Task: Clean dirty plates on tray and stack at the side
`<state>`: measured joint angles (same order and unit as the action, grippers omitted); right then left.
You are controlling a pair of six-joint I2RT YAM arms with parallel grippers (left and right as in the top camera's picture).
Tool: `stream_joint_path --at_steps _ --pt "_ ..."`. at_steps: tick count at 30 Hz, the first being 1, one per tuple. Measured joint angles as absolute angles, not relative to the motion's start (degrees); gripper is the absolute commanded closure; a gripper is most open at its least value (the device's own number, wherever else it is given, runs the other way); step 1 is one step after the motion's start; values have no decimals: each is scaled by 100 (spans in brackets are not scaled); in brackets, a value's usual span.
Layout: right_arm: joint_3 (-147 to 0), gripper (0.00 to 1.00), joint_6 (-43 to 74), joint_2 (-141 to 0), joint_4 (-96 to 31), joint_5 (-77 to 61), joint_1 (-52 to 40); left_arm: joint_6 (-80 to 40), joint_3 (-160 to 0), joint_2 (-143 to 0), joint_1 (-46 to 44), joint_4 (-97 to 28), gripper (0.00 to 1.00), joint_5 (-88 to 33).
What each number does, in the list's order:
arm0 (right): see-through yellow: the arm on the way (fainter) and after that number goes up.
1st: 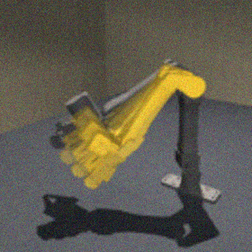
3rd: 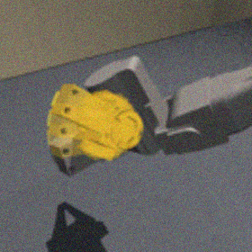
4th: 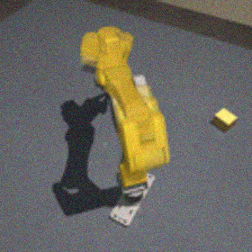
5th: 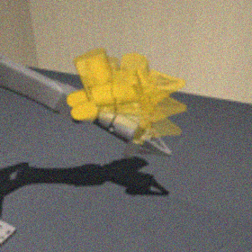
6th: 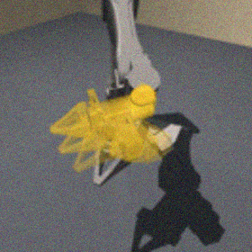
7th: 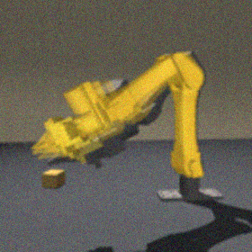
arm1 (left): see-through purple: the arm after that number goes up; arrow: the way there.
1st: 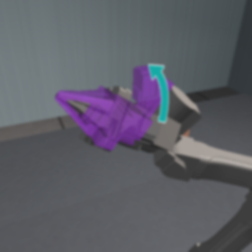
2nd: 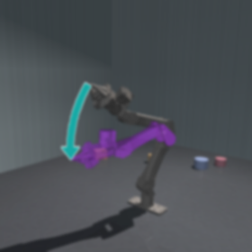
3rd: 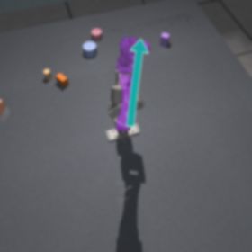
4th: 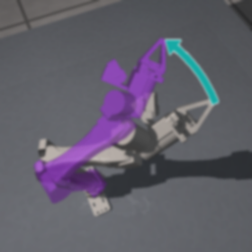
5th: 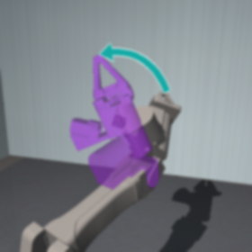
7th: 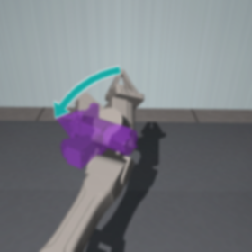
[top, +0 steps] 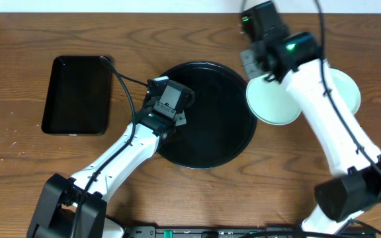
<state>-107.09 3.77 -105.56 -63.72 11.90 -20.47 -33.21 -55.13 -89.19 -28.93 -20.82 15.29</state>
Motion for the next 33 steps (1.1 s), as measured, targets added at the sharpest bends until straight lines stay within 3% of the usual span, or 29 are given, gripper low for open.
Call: stream_joint_path --at_steps 4,6,8,16,23,33 --pt "-10707 47 486 -10814 -6493 403 -1293 -3323 -5513 -8919 -2893 -2080 93 1529" --pt "-10707 34 384 -11028 -6473 145 -976 -3321 -5513 -8919 -2893 -2080 92 1529" --pt "-10707 31 342 -11203 -6425 47 -864 -3323 -5513 -8919 -2893 -2080 92 1529" --pt "-10689 29 -1096 -12488 -5653 -207 -609 -3323 -5511 -8921 -2893 -2080 92 1527" --pt "-10639 27 -2311 -12779 -5175 -283 -449 -3323 -5509 -8921 -2893 -2080 92 1527" --pt "-10639 30 -3927 -12787 -5701 -1461 86 -3323 -5509 -8921 -2893 -2080 92 1529"
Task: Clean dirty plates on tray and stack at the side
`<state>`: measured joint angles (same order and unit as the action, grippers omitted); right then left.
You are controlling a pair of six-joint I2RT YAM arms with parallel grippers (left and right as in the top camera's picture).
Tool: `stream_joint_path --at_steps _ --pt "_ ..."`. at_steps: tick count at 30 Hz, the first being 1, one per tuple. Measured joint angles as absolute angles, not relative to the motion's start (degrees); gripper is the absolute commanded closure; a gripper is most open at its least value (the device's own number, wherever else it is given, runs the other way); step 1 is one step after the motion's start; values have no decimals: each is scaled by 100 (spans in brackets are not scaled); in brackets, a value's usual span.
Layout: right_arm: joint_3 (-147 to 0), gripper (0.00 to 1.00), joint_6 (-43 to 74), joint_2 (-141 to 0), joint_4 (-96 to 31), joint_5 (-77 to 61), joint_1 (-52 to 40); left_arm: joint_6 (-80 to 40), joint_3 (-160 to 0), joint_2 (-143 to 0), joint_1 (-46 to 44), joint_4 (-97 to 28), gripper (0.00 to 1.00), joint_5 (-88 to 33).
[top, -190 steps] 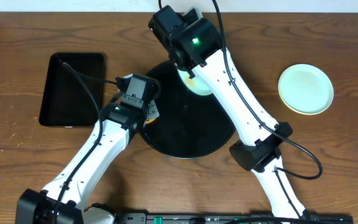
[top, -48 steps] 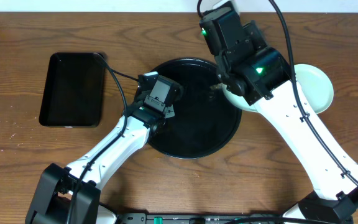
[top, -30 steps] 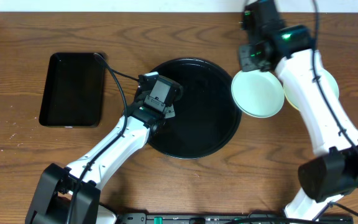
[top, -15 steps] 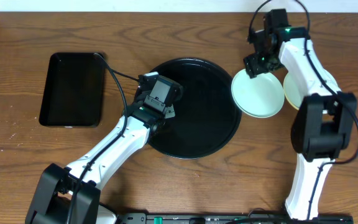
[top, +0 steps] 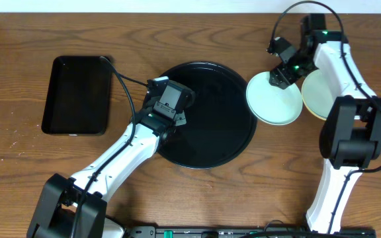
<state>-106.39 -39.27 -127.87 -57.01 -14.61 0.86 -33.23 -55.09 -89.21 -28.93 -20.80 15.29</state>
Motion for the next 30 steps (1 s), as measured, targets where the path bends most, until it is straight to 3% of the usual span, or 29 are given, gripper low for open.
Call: stream_joint_path --at_steps 6,19,26,30 --pt "-10639 41 -4528 -12849 -5610 -1979 449 -3321 -5509 -8921 -2893 -2082 92 1527" --pt "-10639 46 -4442 -13452 -5111 -2036 532 -3323 -5509 -8921 -2893 -2080 92 1527" --pt "-10639 60 -4397 -13463 -5109 -2018 532 -3323 -5509 -8921 -2893 -2080 92 1529" --pt "-10639 74 -4401 -13463 -5120 -2014 532 -3323 -5509 -8921 -2893 -2080 92 1527"
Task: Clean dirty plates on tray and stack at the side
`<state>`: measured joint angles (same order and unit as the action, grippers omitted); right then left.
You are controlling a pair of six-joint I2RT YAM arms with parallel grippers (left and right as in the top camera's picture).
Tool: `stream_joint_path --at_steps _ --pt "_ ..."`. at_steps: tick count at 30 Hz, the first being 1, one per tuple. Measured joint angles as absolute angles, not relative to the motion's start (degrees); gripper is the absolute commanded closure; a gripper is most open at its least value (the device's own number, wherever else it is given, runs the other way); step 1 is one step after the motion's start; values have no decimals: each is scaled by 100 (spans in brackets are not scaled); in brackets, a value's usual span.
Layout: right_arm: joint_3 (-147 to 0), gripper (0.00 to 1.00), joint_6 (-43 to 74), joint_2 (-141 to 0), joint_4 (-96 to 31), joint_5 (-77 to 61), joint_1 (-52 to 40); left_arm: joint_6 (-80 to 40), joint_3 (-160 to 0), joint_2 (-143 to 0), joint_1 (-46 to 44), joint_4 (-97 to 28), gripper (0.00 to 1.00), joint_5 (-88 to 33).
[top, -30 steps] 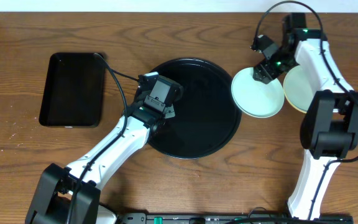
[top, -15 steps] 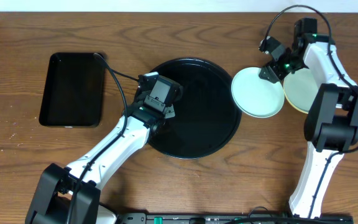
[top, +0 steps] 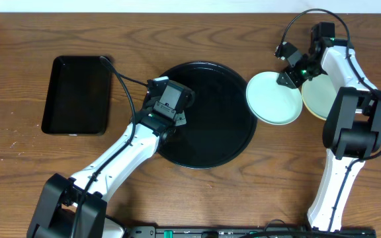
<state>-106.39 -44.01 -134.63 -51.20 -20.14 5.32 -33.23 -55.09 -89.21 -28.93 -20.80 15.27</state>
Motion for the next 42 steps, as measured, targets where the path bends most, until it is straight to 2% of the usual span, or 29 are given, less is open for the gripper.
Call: stream_joint_path --at_steps 1,2,3,17,23,28,34,42 --pt "-10639 91 -4394 -13463 -5137 -2021 534 -3323 -5509 -8921 -2893 -2080 92 1529" --pt "-10639 98 -4399 -13463 -5148 -2029 532 -3323 -5509 -8921 -2893 -2080 92 1529" --pt "-10639 99 -4368 -13463 -5157 -2071 534 -3323 -5509 -8921 -2893 -2080 92 1527" --pt "-10739 99 -3732 -13461 -5695 -3120 375 -3323 -5509 -8921 -2893 -2080 92 1527" --pt "-10906 99 -3483 -13294 -5839 -3074 -279 -3323 -5509 -8921 -2893 -2080 93 1511" --pt "-10973 99 -3006 -13102 -5798 -2355 -1118 -3308 -5509 -8877 -2893 -2047 93 1507" --pt "-10978 99 -2517 -13085 -5645 -1942 -1979 -3006 -5485 -8180 -2893 -1927 93 1490" --pt "-10978 99 -1621 -13089 -5354 -1636 -2508 -3022 -5485 -8084 -2893 -1927 92 906"
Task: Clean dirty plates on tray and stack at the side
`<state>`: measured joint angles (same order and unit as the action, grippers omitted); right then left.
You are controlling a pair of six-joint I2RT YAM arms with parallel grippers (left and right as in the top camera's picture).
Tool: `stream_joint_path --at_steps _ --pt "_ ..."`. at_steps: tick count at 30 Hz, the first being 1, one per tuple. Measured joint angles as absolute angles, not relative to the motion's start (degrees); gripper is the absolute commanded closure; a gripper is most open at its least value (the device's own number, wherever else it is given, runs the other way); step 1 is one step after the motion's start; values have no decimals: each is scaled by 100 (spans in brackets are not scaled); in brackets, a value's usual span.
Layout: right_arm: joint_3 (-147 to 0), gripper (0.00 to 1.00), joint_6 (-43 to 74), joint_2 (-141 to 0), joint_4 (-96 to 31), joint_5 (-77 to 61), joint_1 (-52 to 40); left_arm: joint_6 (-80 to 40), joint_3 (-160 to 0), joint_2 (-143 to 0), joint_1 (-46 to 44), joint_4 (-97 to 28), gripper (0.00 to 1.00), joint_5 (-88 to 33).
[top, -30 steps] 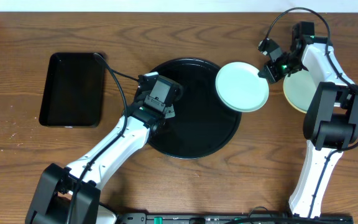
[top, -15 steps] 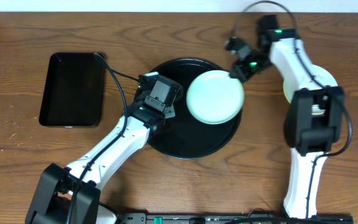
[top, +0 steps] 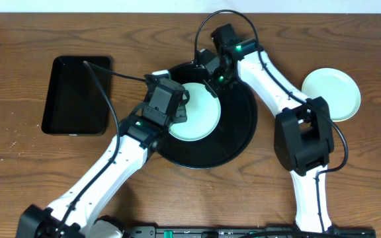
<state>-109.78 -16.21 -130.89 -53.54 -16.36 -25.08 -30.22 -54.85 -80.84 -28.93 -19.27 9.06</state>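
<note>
A pale green plate lies on the round black tray, towards its left half. My right gripper is at the plate's upper right rim and appears shut on it. Over the plate's left rim sits my left gripper; its body hides the fingers, so their state does not show. A second pale green plate rests on the table at the far right, away from both grippers.
A black rectangular tray lies on the wooden table at the left. The right arm stretches from the bottom right across the round tray's right side. Cables loop above the round tray.
The plate that lay just right of the round tray now lies on it. My right gripper has gone from the two plates at the right to this plate's rim. The left gripper shifted slightly right onto the plate's edge.
Two pale green plates lay overlapped right of the round tray, the right gripper above them and the left gripper resting on the tray's left side. The right gripper stayed between the plates. Now one plate lies on the tray between both grippers; the other stays at the right.
</note>
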Motion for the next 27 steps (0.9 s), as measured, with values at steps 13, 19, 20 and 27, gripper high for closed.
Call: stream_joint_path --at_steps 13,19,20,27 --pt "-10978 99 -661 -13343 -5323 -1299 -2563 -3922 -5478 -9601 -2893 -875 92 -185" --pt "-10978 99 -377 -13531 -5273 -1330 -2565 -4036 -5478 -9909 -2893 -626 92 -545" --pt "-10978 99 -327 -13544 -5253 -1334 -2567 -4051 -5476 -9924 -2893 -600 92 -569" --pt "-11024 99 -99 -13651 -5127 -1444 -2569 -4056 -5478 -10053 -2893 -523 92 -456"
